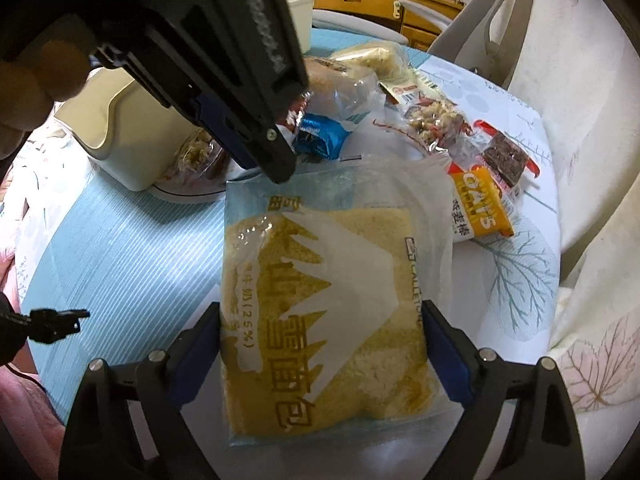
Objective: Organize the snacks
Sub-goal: 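Carry the yellow bread bag with the right tool and lower it into the tray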
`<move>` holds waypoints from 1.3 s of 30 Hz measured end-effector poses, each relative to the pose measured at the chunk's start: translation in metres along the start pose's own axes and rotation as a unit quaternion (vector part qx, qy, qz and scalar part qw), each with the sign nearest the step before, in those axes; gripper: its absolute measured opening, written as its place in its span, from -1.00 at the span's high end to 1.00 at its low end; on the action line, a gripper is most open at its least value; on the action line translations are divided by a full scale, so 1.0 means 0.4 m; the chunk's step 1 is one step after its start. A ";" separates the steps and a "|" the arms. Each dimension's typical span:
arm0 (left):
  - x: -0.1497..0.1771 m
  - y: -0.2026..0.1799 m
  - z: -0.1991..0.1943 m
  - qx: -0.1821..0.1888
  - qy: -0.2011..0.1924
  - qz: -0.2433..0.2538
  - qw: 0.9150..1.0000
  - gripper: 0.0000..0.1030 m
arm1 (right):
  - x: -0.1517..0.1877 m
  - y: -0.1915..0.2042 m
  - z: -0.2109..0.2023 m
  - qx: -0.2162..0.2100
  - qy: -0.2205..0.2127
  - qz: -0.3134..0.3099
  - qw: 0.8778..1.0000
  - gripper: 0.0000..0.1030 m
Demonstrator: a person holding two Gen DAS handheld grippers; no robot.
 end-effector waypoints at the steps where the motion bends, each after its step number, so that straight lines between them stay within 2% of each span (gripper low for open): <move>1: 0.001 -0.003 -0.002 0.002 -0.001 0.000 1.000 0.68 | 0.001 -0.003 -0.001 -0.004 0.005 0.007 1.000 -0.82; 3: 0.021 -0.003 -0.013 0.007 0.000 0.002 1.000 0.72 | 0.003 -0.006 -0.002 -0.009 0.014 0.019 1.000 -0.82; 4: 0.030 -0.004 -0.020 0.010 0.002 0.001 1.000 0.97 | 0.005 -0.008 -0.004 -0.013 0.020 0.026 0.999 -0.81; 12: 0.091 -0.041 -0.106 0.037 -0.019 0.005 0.999 0.95 | 0.023 -0.034 -0.035 -0.044 0.053 0.105 0.992 -0.80; 16: 0.102 -0.029 -0.148 0.047 -0.037 -0.005 0.998 0.95 | 0.025 -0.058 -0.051 -0.067 0.060 0.160 0.983 -0.80; 21: 0.130 0.003 -0.217 0.064 -0.068 -0.016 0.995 0.95 | 0.013 -0.079 -0.089 -0.087 0.048 0.215 0.972 -0.80; 26: 0.167 0.049 -0.312 0.084 -0.107 -0.019 0.991 0.95 | -0.010 -0.056 -0.140 -0.099 0.022 0.249 0.963 -0.80; 33: 0.198 0.123 -0.406 0.091 -0.142 -0.011 0.986 0.95 | -0.049 0.015 -0.204 -0.123 -0.010 0.287 0.950 -0.80; 39: 0.224 0.232 -0.451 0.083 -0.154 -0.009 0.985 0.95 | -0.117 0.108 -0.221 -0.142 -0.032 0.302 0.942 -0.80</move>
Point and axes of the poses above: each gripper's, at about its wrist camera, not at the fingertips, and z roughly the way its jaws point, y to its left, x to its underside, the point moved 2 cm from there along z, roughly the way its jaws point, and after that the axes turned 10 degrees about z, right-handed, at the moved point
